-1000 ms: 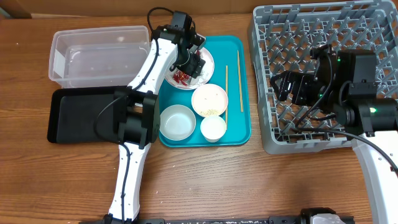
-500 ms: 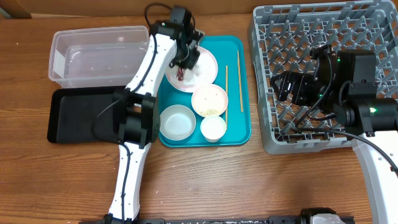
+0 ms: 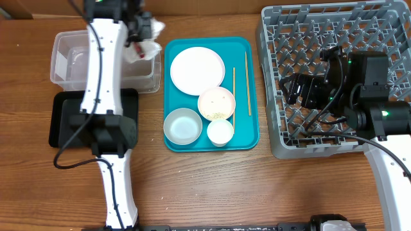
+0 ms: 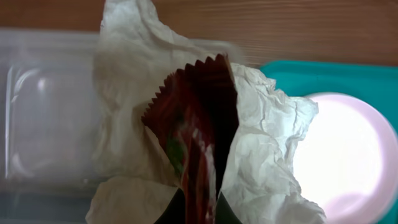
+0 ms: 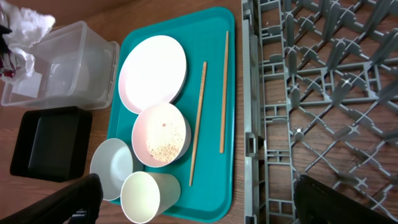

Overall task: Sort waste into correct bins and load items into the dishwasher
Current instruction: 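Carry the wrapper and tissue left and drop into the clear bin, then move the left gripper over the white cup on the teal tray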

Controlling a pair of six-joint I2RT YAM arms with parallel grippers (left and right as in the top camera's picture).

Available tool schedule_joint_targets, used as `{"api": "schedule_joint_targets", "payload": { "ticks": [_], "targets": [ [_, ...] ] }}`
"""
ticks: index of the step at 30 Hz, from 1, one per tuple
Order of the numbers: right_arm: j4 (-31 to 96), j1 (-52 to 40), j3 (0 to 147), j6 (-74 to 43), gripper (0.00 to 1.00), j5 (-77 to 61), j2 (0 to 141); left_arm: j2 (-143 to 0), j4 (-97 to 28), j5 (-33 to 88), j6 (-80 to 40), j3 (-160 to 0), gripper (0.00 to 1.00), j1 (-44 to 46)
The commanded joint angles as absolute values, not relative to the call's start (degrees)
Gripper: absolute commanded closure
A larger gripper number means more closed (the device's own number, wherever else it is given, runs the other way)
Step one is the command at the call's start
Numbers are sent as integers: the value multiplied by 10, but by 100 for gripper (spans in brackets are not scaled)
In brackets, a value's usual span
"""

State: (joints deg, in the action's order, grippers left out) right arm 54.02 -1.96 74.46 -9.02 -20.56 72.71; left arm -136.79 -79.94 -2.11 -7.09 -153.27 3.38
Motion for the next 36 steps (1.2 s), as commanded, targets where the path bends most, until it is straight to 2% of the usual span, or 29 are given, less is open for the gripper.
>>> {"api": "schedule_joint_targets", "payload": {
  "ticks": [1, 9, 11, 12, 13, 15, 20, 25, 30, 36],
  "targets": [
    [537, -18, 762, -91, 0, -203, 725, -1399, -797, -62, -218, -1505, 96, -17],
    [537, -18, 762, -92, 0, -203, 725, -1438, -795, -65, -439, -1501, 96, -63],
    [537, -18, 762, -92, 0, -203, 725, -1441, -795, -65, -484, -1501, 93, -68],
    [537, -18, 762, -92, 0, -203, 725, -1442, -796, -64, -497, -1501, 85, -69],
    [537, -18, 762, -92, 0, -203, 725, -1442, -795, -64, -502, -1501, 70, -69],
    [537, -18, 762, -92, 0, -203, 725, -1442, -794, -61, -497, -1501, 0, -68],
    [537, -18, 762, -91, 0, -202, 725, -1429, -764, 14, -376, -1517, 0, -72],
    [537, -18, 762, -91, 0, -203, 725, -1397, -765, 79, -312, -1571, 0, -83],
    [537, -18, 762, -91, 0, -203, 725, -1339, -769, 212, -183, -1620, 0, -94],
    [537, -18, 762, -91, 0, -203, 725, -1269, -824, 204, -109, -1627, 0, -94]
  ]
}}
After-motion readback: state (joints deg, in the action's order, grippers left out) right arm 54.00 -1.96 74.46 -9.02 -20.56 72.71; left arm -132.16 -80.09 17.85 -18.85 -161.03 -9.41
